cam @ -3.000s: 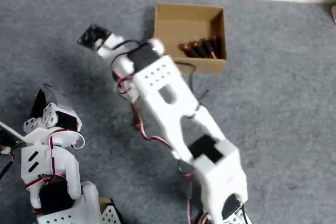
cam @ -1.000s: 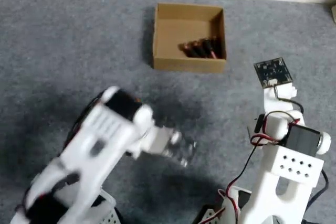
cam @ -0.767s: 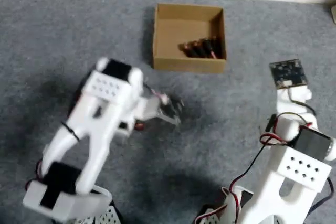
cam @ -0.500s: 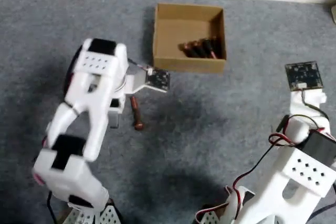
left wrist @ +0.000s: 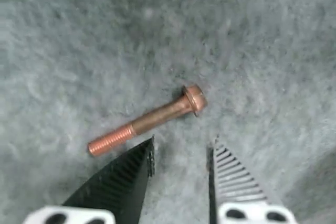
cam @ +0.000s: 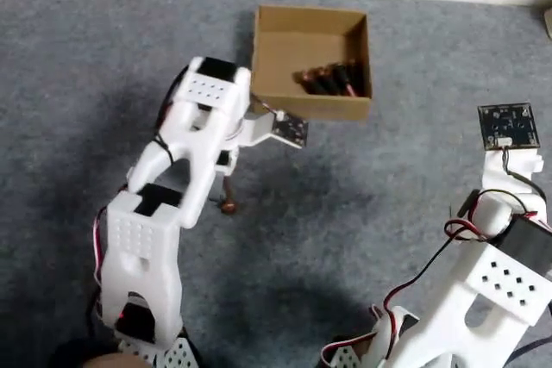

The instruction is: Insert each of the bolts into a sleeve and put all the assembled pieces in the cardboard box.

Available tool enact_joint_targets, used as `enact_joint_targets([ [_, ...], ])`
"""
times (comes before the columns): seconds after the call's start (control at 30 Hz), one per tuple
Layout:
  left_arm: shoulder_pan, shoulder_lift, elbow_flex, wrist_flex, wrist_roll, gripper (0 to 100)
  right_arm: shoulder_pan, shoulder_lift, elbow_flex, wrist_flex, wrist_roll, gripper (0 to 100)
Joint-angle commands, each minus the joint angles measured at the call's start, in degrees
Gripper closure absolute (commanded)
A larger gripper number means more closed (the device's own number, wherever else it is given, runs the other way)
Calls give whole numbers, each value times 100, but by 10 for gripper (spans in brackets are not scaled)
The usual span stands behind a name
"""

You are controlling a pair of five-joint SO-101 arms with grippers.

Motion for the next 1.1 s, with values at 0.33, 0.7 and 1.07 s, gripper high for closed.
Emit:
enact_joint_targets([
  [0.33, 198, 532, -295, 62, -6980, 828, -4, -92, -31, -215, -79, 994],
  [0.7, 198, 743, -435, -211, -7226, 832, 4, -92, -13, -171, -88, 994],
  [1.07, 127, 1640, -813, -457, -5837, 829, -4, -92, -13, -171, -325, 994],
])
